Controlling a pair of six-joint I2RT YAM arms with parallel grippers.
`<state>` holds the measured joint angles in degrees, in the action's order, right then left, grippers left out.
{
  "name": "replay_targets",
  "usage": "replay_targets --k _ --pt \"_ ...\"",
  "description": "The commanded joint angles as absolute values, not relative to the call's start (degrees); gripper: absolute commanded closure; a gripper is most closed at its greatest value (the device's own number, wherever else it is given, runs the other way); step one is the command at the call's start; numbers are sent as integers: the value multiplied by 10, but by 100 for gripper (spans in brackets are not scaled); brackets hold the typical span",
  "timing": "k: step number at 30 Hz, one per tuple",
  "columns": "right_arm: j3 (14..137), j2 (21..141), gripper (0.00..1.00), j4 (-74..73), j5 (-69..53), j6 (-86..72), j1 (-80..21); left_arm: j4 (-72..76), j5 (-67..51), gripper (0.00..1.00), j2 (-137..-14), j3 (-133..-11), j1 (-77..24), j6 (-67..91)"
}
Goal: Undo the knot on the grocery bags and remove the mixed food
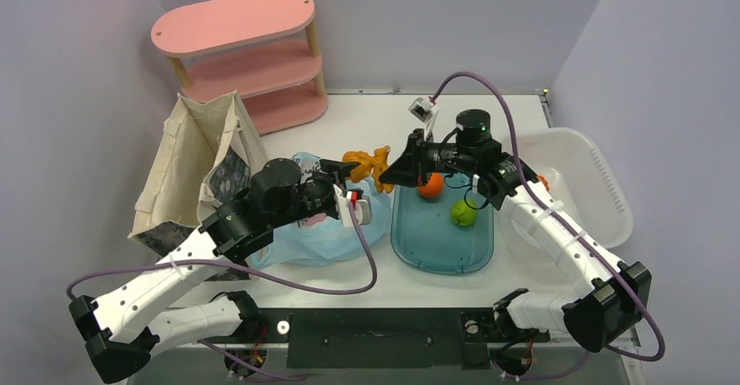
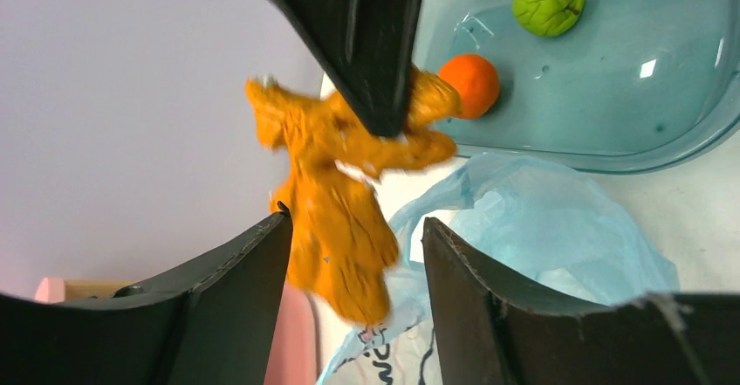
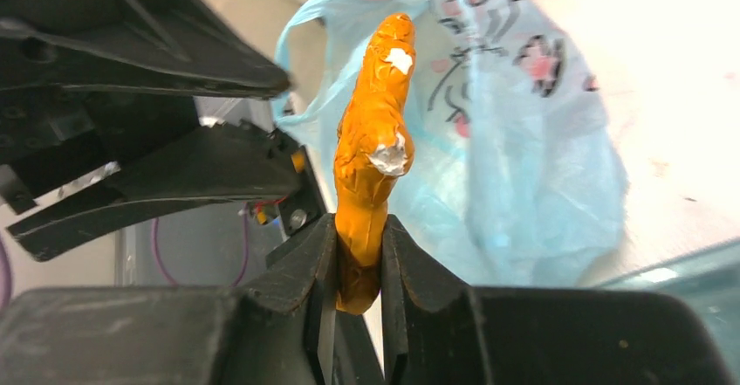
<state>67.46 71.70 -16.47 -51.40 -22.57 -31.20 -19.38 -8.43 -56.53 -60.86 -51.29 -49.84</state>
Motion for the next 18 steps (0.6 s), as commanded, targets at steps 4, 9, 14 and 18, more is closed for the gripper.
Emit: replay_targets --k 4,9,14,18 --pt "688 661 100 -181 -504 -210 -187 -247 -133 40 -505 -610 -451 -401" --pt "684 635 100 -226 -487 -192 -33 -314 -124 38 -532 -635 -383 -311" --pt "710 631 100 -345 -466 -73 145 -409 -183 36 -645 -745 -273 -228" --pt "738 648 100 -471 -415 56 275 -506 -227 35 -735 -835 -251 -271"
